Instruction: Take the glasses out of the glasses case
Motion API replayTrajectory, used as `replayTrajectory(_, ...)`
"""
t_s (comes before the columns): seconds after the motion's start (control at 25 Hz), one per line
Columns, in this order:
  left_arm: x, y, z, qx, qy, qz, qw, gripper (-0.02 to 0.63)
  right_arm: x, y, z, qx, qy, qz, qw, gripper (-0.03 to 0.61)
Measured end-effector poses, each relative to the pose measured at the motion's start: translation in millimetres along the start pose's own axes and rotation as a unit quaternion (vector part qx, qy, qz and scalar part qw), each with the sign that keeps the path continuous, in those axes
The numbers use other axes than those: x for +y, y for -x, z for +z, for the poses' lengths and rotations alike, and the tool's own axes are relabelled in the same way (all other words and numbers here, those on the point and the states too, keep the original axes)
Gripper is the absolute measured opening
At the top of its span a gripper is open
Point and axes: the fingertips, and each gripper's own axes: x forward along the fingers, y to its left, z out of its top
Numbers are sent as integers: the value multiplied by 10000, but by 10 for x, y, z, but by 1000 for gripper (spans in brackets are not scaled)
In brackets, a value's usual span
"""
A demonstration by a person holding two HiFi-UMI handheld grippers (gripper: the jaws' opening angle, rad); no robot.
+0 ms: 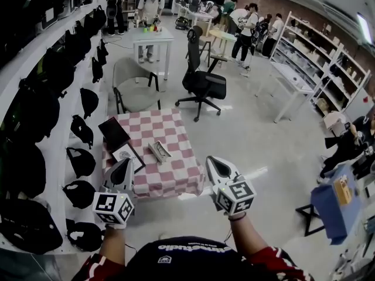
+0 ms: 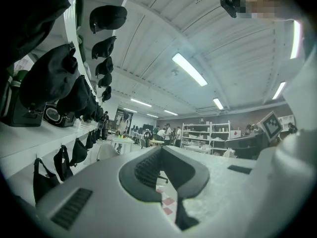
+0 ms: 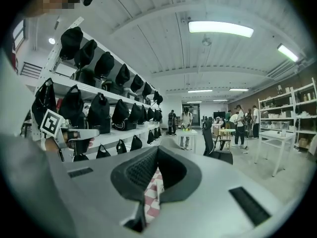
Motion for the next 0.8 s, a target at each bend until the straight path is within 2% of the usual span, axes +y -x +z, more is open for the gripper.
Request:
replayTrajectory(0.4,21,-85,-29,19,85,-127,9999,6,59,-139,-21,71,-21,32,10000,3)
replayTrajectory(0.8,191,-143,-11,7,113,109,9999,6,103,-457,51,31,-22,306,9995,3)
